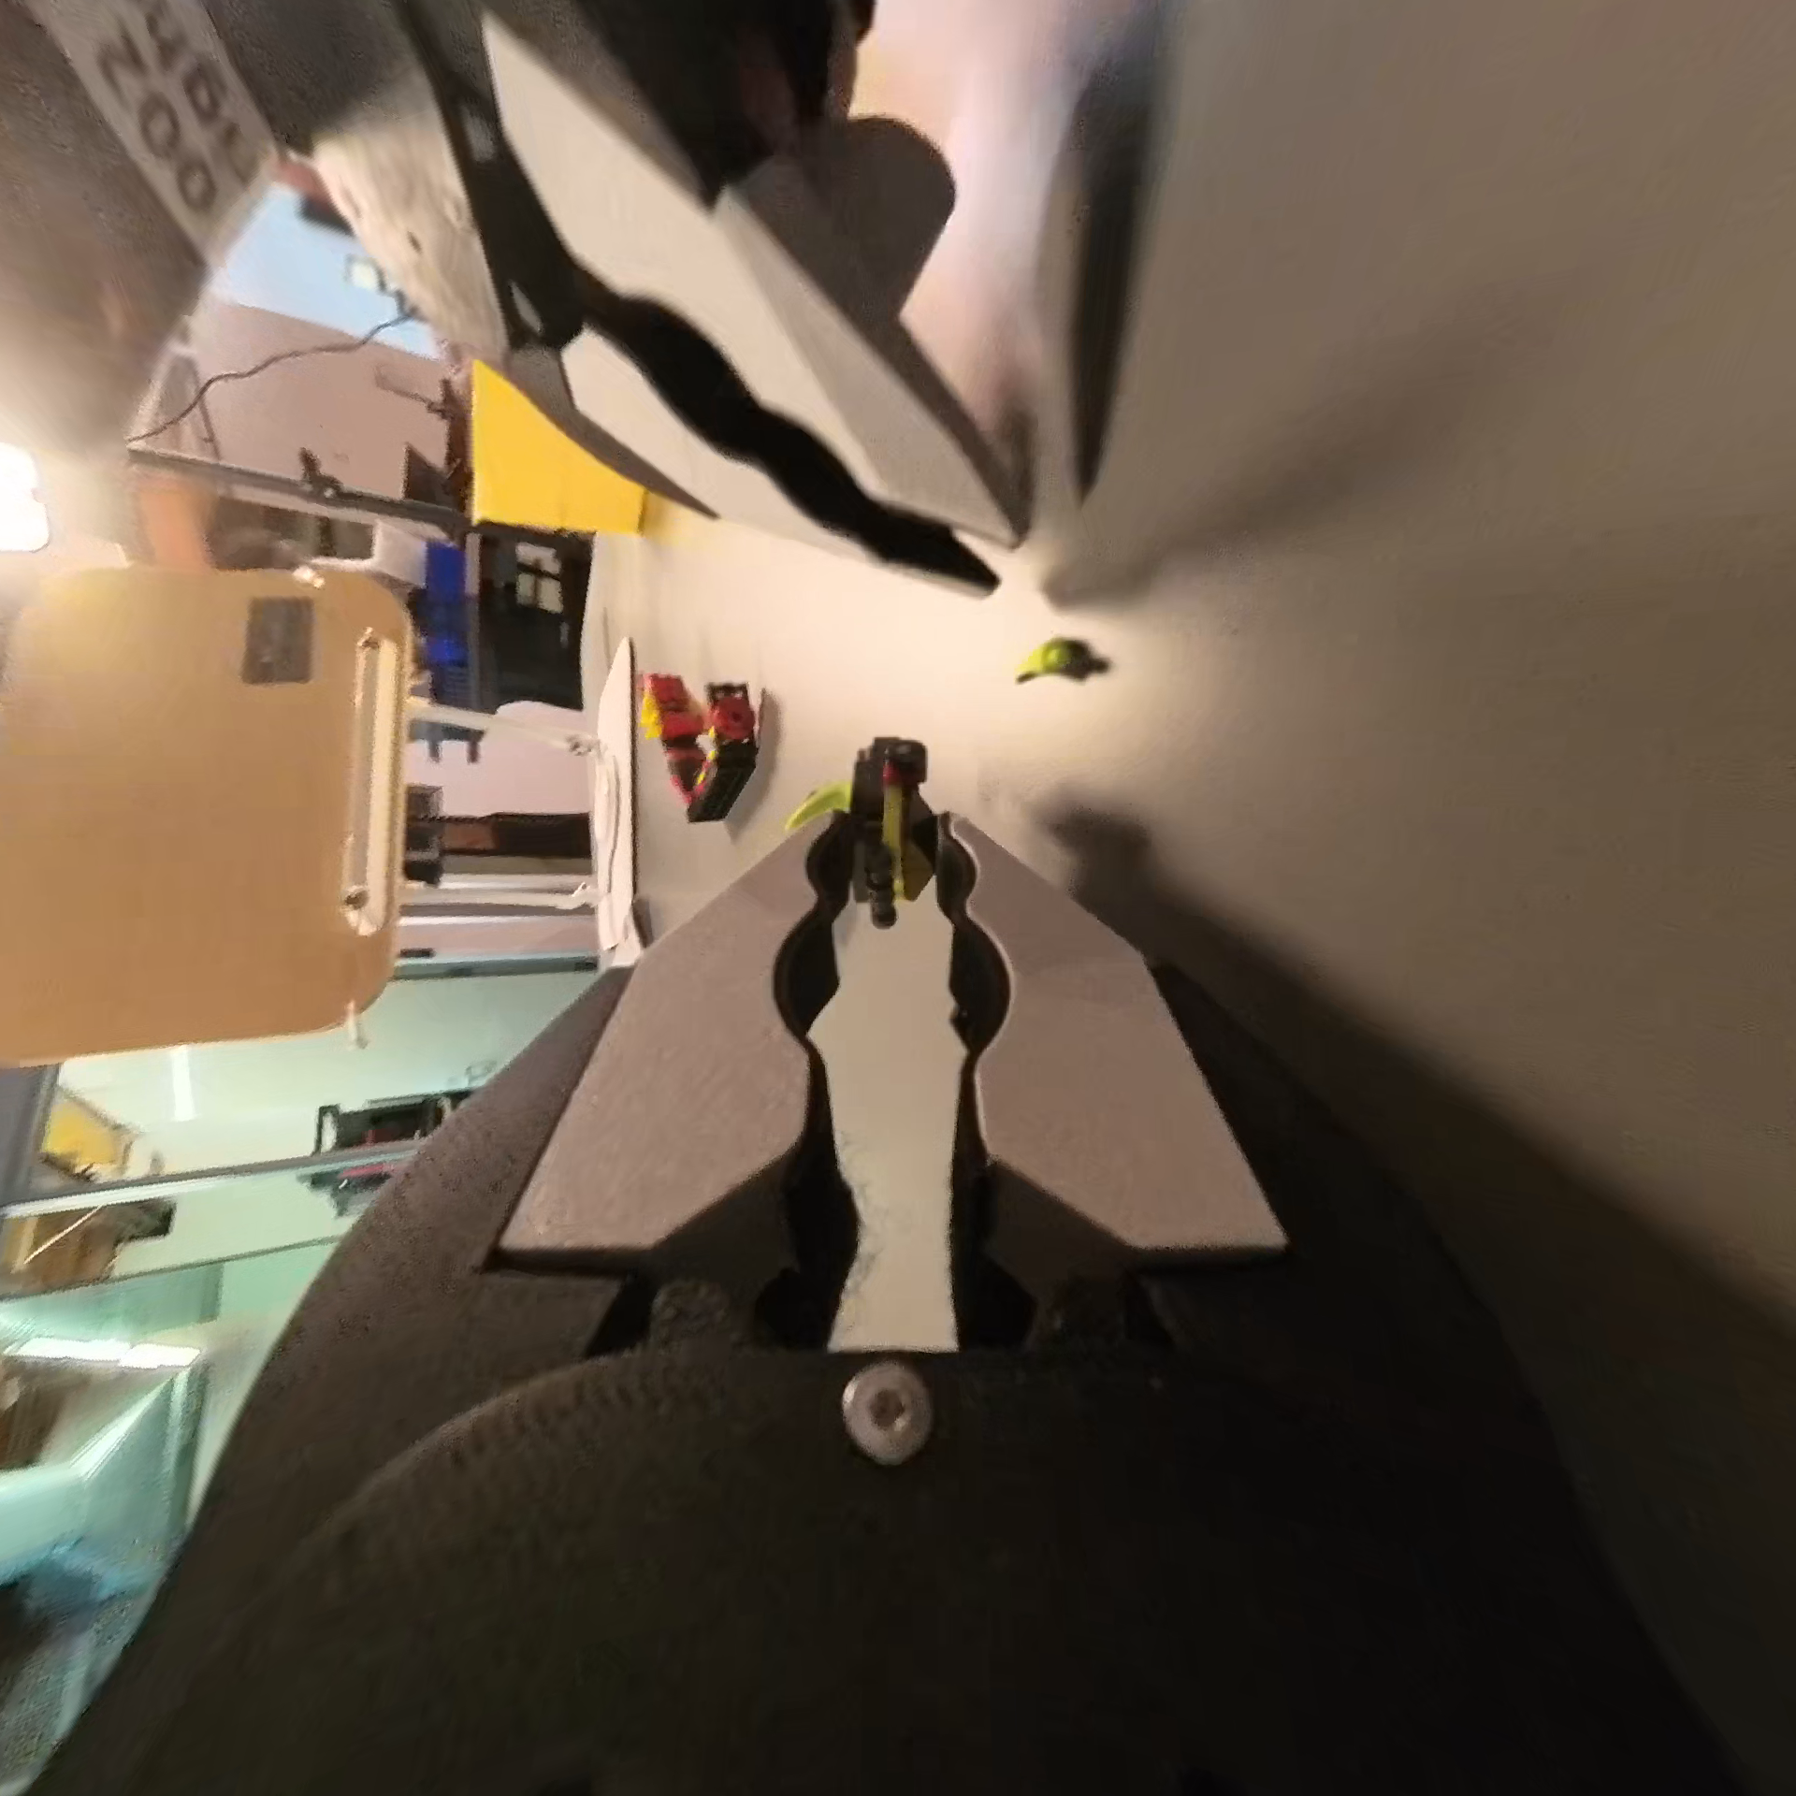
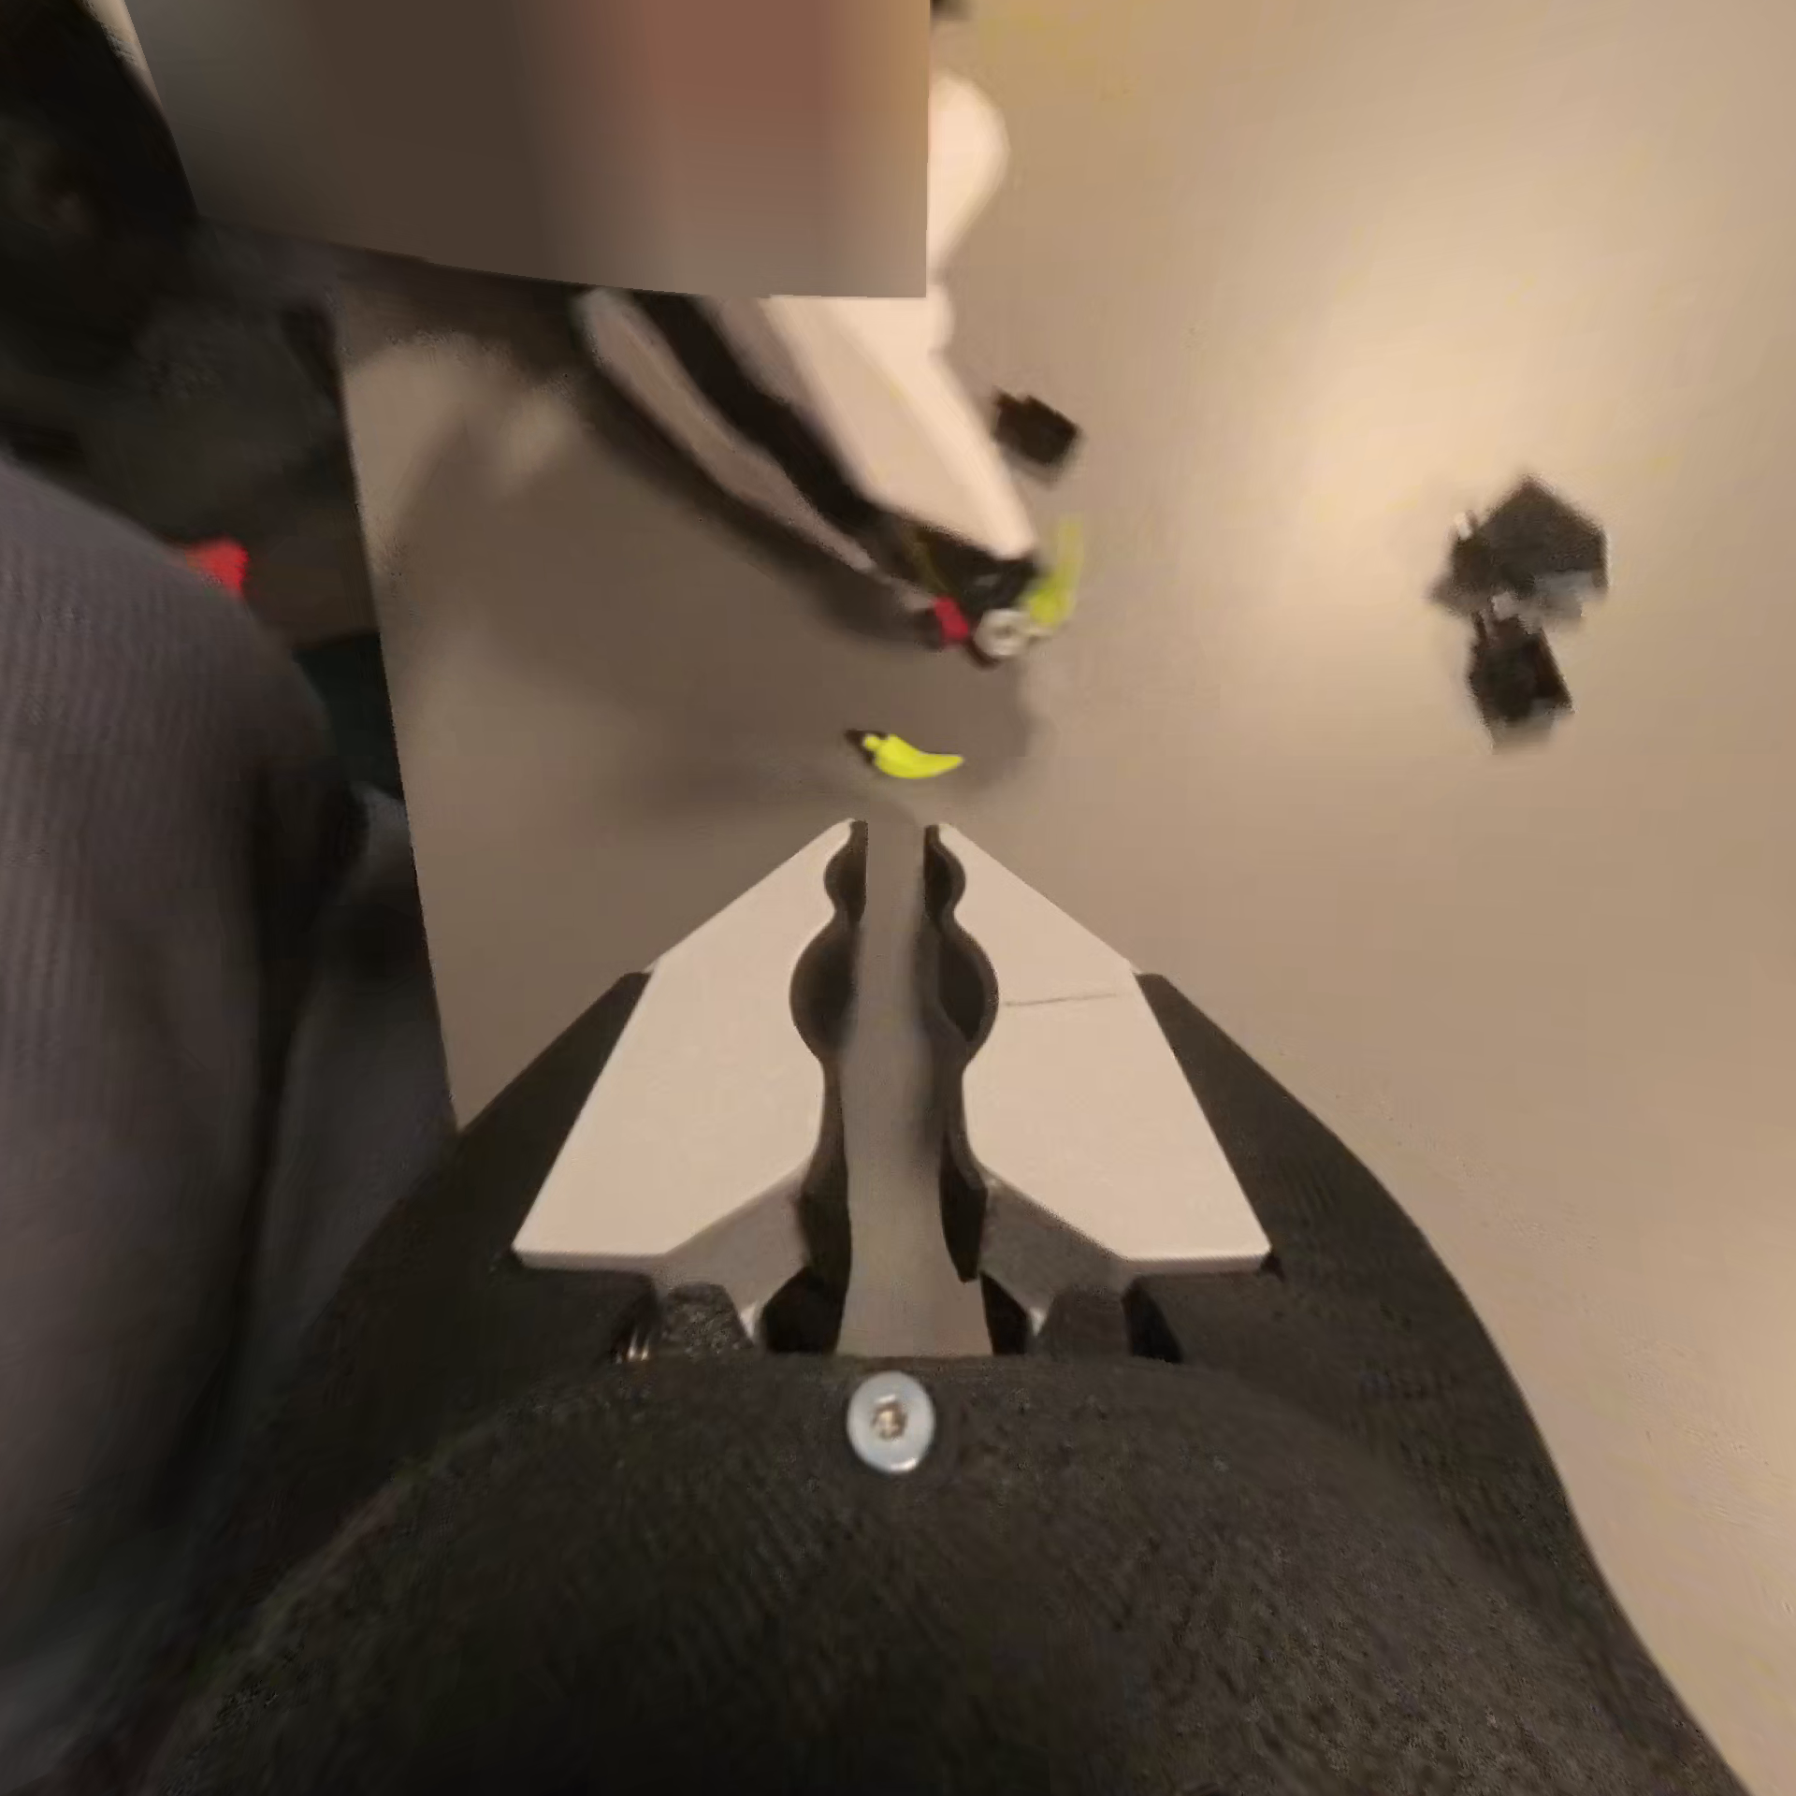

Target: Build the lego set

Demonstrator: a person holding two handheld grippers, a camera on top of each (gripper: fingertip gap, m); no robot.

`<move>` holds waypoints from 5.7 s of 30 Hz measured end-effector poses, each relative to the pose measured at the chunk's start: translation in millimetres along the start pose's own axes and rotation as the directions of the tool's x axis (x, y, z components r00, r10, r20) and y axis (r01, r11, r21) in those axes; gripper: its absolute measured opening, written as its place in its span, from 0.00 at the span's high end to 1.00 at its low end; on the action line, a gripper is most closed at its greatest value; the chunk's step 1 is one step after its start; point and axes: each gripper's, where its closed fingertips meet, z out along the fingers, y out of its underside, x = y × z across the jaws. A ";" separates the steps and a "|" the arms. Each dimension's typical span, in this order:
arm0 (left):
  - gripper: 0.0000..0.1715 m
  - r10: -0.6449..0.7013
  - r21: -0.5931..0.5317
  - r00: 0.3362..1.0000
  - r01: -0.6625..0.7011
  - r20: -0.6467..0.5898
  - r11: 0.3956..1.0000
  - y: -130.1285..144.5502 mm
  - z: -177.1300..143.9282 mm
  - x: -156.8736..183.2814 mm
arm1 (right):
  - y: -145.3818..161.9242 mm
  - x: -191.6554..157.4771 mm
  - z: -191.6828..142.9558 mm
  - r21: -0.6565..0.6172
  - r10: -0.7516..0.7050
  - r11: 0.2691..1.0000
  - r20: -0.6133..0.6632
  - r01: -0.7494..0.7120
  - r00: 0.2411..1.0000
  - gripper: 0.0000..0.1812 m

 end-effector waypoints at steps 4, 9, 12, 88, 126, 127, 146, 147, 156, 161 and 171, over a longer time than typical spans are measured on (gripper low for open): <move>0.91 0.038 0.041 0.992 -0.034 -0.123 0.999 -15.1 -7.1 20.6 | -4.3 4.8 -1.1 -0.004 0.362 0.932 0.036 -0.363 0.931 0.95; 0.91 0.079 0.062 0.989 -0.071 -0.125 0.996 -26.0 -10.2 26.4 | -3.4 11.3 5.4 -0.144 0.460 0.875 -0.059 -0.463 0.886 0.97; 0.91 0.092 0.070 0.987 -0.084 -0.131 0.994 -27.3 -14.3 28.7 | -4.9 9.5 10.3 -0.225 0.480 0.842 -0.107 -0.491 0.871 0.99; 0.60 -0.549 -0.277 0.813 0.582 0.195 0.764 8.4 -62.1 -5.7 | -21.8 19.1 -26.9 0.133 -0.461 0.777 -0.546 0.616 0.699 0.98; 1.00 -0.980 0.224 -0.015 0.973 -0.198 -0.060 -87.4 45.3 -107.2 | -22.1 35.5 -132.1 0.062 -0.298 0.535 -0.920 0.843 0.256 0.90; 1.00 -0.981 0.176 0.037 0.984 -0.188 0.003 -85.8 44.6 -104.8 | -17.4 31.3 -127.9 0.245 -0.300 0.558 -0.831 0.793 0.468 0.92; 1.00 -0.865 -0.279 0.172 0.901 -0.472 0.331 -124.7 55.9 -67.4 | 5.8 -14.2 -116.4 0.636 -0.210 0.768 0.135 0.078 0.968 0.98; 1.00 -0.877 -0.258 0.182 0.912 -0.445 0.320 -122.3 57.2 -71.9 | 3.4 -11.3 -119.7 0.651 -0.198 0.755 0.123 0.072 0.972 0.99; 0.89 -0.965 0.309 0.171 0.945 -0.199 0.104 -139.6 54.7 -132.6 | -23.9 -16.4 -197.2 0.906 -0.224 0.398 0.247 -0.143 0.943 0.99; 0.94 -0.967 0.455 0.121 0.890 -0.226 0.005 -151.2 60.0 -140.5 | -24.3 -18.7 -206.6 0.920 -0.253 0.337 0.292 -0.199 0.922 0.99; 1.00 -0.952 0.457 0.093 0.888 -0.291 -0.053 -155.5 64.9 -139.3 | -24.5 -17.5 -202.1 0.923 -0.247 0.348 0.261 -0.166 0.933 0.99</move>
